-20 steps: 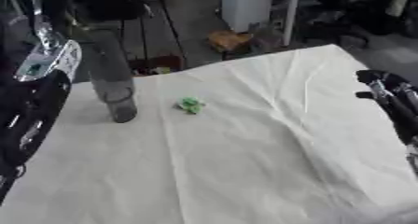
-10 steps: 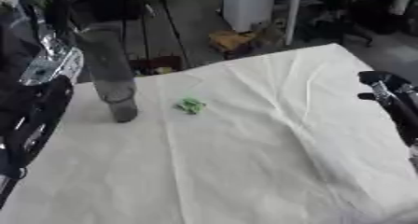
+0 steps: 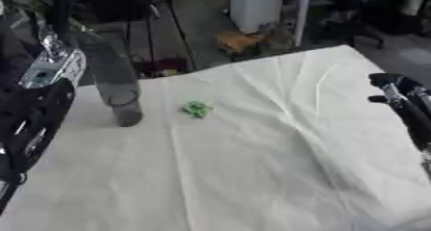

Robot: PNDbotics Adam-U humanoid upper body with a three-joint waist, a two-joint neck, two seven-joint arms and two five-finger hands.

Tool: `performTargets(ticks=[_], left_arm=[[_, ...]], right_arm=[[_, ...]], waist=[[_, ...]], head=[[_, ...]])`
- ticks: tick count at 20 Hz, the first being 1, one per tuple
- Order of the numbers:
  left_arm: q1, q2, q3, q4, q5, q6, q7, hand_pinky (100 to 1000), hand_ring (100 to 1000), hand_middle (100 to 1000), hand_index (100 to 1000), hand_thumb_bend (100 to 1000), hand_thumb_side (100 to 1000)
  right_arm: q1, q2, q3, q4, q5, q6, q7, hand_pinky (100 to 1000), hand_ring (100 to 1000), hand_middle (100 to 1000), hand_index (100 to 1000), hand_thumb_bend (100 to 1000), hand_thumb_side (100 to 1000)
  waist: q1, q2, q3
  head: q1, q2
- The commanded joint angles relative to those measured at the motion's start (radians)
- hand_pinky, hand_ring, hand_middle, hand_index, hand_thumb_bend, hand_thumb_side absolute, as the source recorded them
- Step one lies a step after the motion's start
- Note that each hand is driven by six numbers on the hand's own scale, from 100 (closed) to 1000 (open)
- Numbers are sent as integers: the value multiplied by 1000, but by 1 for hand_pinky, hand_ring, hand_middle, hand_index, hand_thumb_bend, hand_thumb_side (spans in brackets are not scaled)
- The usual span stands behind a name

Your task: Arrange flowers into the vase.

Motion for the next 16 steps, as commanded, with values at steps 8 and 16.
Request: performTargets(ticks=[8,16], left_arm=[[-39,38,2,-26,-123,95,-27,662,737,730,663,1000,645],[-39,39,10,-34,-195,142,-47,697,766,768,705,1000,634]], right_arm=[[-7,-26,-11,-11,5,0,0,754,893,803,775,100,650],[-5,-25,-12,-10,5,1,-1,753,892,803,774,100,650]], waist=[[-4,-21,2],[-3,-24,2]], head=[[-4,2],[-6,4]])
